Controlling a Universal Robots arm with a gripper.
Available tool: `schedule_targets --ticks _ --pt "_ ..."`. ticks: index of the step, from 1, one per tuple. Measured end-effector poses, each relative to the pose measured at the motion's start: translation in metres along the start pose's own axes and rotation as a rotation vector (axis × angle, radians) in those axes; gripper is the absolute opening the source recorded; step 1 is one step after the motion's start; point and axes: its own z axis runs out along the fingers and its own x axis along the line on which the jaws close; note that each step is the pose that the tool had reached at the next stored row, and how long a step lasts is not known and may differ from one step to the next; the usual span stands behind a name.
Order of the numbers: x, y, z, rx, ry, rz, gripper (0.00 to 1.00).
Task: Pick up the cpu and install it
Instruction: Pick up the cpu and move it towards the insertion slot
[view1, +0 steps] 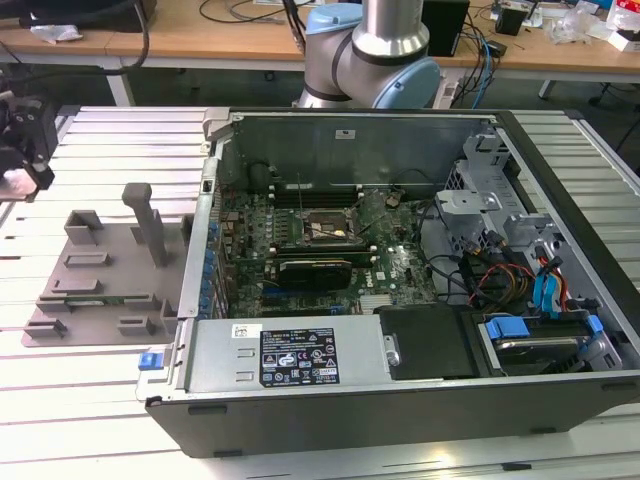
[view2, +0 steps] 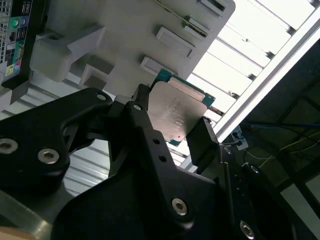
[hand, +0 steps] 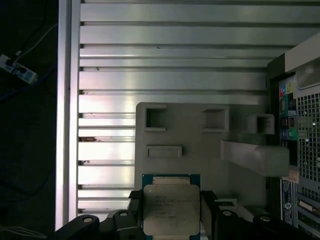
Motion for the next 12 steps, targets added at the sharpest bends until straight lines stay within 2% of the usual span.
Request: schedule_targets --ticks 4,9,12 --pt "-0.0001 0.0005 -0.0112 -0.0001 -0.0001 0.0 0.55" --pt "-0.0005 0.0016 -0.0368 0.0 0.0 0.0 0.55" --pt "-0.0005 0.0018 -0.0427 -0.0001 -0.0001 0.0 0.55"
